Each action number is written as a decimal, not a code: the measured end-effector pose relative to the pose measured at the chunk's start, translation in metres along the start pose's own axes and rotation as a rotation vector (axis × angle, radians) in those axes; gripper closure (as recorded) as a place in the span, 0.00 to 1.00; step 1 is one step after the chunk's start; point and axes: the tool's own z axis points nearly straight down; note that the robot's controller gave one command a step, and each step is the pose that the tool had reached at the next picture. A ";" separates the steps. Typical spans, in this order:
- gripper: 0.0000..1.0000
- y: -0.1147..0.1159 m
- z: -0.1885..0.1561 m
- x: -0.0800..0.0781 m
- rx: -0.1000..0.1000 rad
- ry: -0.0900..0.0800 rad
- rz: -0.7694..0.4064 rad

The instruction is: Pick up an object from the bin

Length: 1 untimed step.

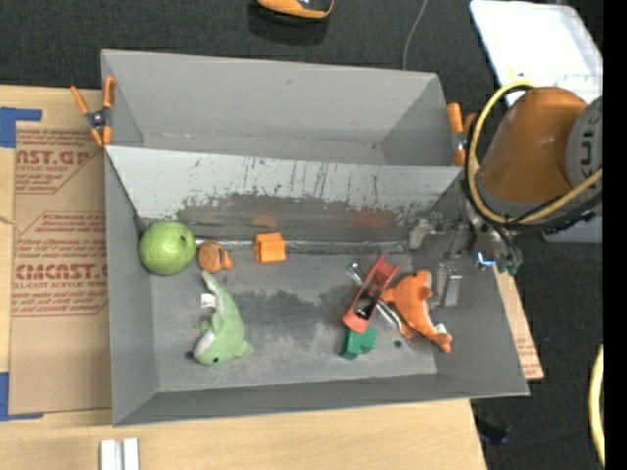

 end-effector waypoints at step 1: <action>0.00 0.001 -0.005 -0.002 0.001 -0.007 -0.002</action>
Offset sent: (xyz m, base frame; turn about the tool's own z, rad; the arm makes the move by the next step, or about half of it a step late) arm -0.0133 0.0089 -0.0375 -0.5409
